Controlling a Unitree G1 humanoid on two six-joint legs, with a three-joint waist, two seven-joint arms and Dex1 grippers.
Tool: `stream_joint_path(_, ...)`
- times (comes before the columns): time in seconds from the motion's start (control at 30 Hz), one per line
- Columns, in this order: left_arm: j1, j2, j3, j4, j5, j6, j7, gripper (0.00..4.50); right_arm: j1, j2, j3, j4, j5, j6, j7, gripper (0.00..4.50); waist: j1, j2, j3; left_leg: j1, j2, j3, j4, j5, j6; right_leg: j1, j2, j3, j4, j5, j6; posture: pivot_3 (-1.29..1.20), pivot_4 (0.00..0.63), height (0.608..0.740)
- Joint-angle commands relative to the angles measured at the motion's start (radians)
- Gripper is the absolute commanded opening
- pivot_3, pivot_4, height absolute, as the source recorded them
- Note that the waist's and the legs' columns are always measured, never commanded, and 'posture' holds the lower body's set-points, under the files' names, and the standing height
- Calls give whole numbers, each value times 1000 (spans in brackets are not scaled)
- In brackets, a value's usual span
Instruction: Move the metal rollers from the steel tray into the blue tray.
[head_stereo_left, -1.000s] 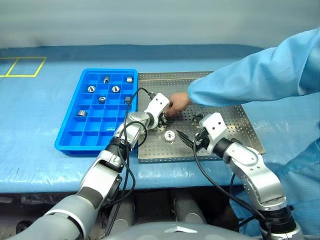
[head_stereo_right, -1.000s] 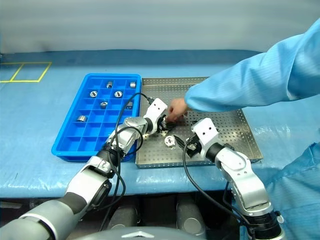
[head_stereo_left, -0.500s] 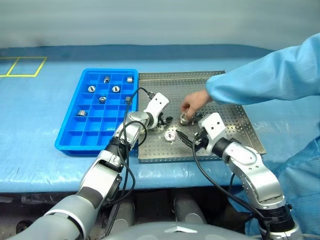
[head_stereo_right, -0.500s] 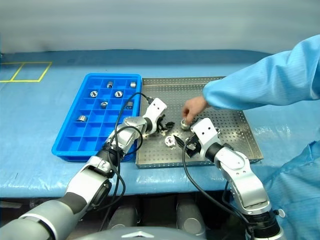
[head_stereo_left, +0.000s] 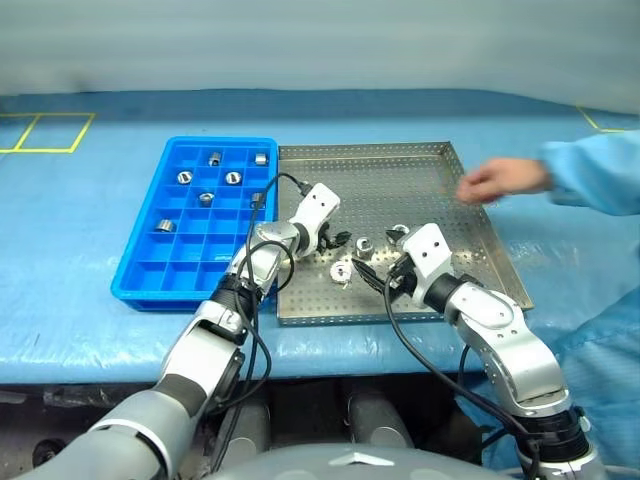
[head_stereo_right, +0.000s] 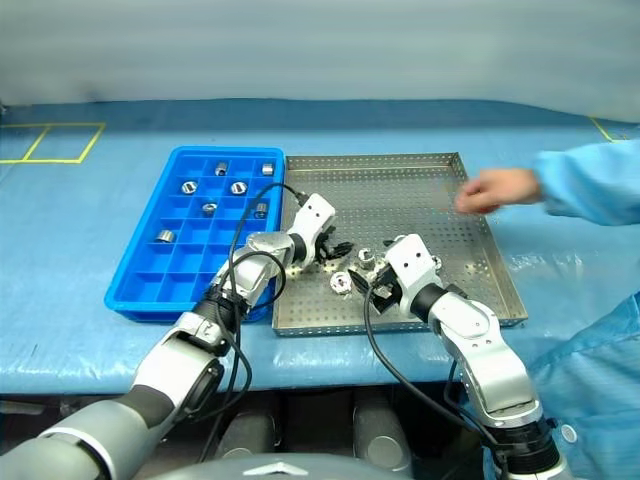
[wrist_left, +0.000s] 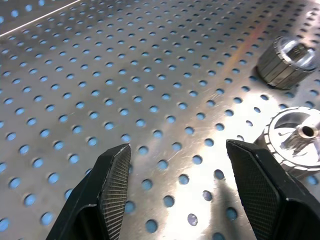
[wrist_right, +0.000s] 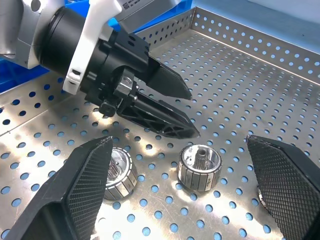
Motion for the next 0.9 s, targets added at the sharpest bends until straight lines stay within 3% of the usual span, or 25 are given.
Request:
stream_joint_path(0.03, -23, -25, -15, -47, -8, -36, -42, 3294, 9, -5, -23, -35, -3, -14, -9, 4500, -1, 0, 0, 0, 0, 0, 0, 0, 0, 0, 0, 0, 0, 0, 0, -89, 150, 740)
stream_joint_path(0.43, -52, -66, -81, 20, 44, -75, -95, 3294, 47, 0, -35, -63, -11, -14, -37, 4500, -21, 0, 0, 0, 0, 0, 0, 0, 0, 0, 0, 1, 0, 0, 0, -140, 150, 740)
stream_joint_path(0.9, -41, -72, -48, -10, 30, -70, -114, 3294, 61, 2, -41, -75, -15, -8, -51, 4500, -48, 0, 0, 0, 0, 1, 0, 0, 0, 0, 0, 1, 0, 0, 0, -143, 150, 740)
